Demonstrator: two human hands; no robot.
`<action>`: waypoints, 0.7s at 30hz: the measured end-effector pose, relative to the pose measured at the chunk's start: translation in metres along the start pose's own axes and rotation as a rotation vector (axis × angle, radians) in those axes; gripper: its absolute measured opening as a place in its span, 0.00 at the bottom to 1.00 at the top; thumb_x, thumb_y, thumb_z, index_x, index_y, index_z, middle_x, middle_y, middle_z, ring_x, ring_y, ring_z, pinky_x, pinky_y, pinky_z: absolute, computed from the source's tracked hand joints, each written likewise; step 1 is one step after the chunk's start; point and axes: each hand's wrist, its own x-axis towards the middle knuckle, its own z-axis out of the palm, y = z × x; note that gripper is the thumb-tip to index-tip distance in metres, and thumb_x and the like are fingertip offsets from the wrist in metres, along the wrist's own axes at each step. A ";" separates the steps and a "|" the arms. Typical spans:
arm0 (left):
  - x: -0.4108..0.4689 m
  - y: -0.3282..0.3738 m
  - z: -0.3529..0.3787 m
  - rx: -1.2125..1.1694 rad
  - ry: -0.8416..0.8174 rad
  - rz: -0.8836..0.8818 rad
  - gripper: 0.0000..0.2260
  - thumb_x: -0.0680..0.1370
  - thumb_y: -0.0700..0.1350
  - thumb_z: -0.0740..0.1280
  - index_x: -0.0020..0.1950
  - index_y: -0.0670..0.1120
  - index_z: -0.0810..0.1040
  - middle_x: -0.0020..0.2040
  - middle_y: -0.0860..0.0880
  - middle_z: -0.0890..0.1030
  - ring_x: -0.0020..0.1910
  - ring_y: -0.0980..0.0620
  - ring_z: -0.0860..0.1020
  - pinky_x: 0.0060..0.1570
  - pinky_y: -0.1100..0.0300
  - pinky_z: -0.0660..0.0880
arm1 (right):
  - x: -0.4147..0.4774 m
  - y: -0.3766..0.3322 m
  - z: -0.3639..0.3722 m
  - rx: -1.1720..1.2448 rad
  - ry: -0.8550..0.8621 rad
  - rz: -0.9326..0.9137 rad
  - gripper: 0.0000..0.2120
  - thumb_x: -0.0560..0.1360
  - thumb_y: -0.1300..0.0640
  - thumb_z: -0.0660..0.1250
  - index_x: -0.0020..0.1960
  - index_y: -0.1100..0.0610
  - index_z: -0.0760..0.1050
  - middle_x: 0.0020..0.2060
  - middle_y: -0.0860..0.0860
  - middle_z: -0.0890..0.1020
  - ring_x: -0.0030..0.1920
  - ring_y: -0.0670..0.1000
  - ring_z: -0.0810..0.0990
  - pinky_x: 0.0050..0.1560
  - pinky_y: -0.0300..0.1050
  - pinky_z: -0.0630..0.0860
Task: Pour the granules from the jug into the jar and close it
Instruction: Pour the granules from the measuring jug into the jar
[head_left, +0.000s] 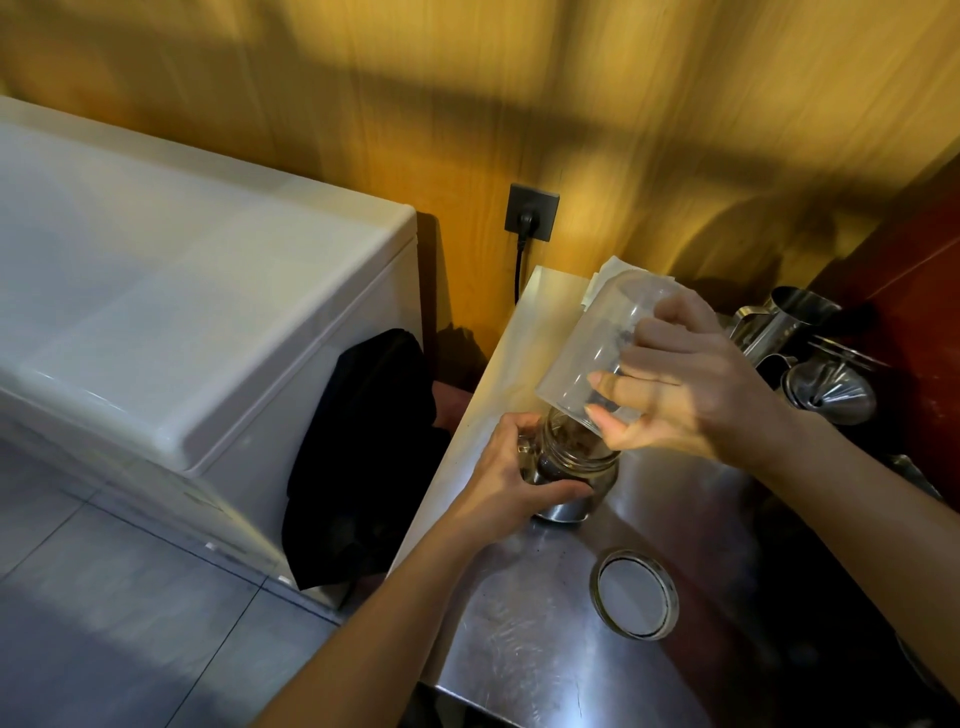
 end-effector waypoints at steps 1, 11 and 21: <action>0.000 0.000 0.000 0.004 0.003 0.000 0.33 0.61 0.56 0.77 0.61 0.54 0.66 0.60 0.48 0.75 0.62 0.49 0.74 0.64 0.45 0.71 | 0.000 0.000 -0.001 0.000 0.001 -0.005 0.09 0.72 0.59 0.70 0.36 0.63 0.81 0.27 0.54 0.78 0.30 0.54 0.74 0.39 0.53 0.68; 0.000 0.000 -0.001 0.018 0.010 0.010 0.32 0.63 0.53 0.78 0.61 0.53 0.66 0.59 0.49 0.75 0.61 0.49 0.74 0.64 0.46 0.72 | -0.004 -0.002 -0.004 0.046 -0.032 -0.010 0.11 0.73 0.55 0.70 0.38 0.62 0.81 0.27 0.53 0.78 0.30 0.55 0.74 0.38 0.52 0.71; 0.000 0.000 -0.002 0.001 0.003 0.012 0.30 0.65 0.48 0.79 0.60 0.54 0.65 0.60 0.47 0.75 0.61 0.48 0.74 0.64 0.48 0.72 | -0.007 -0.006 -0.016 0.031 -0.050 -0.041 0.09 0.74 0.57 0.69 0.40 0.61 0.83 0.27 0.52 0.77 0.29 0.54 0.74 0.37 0.51 0.73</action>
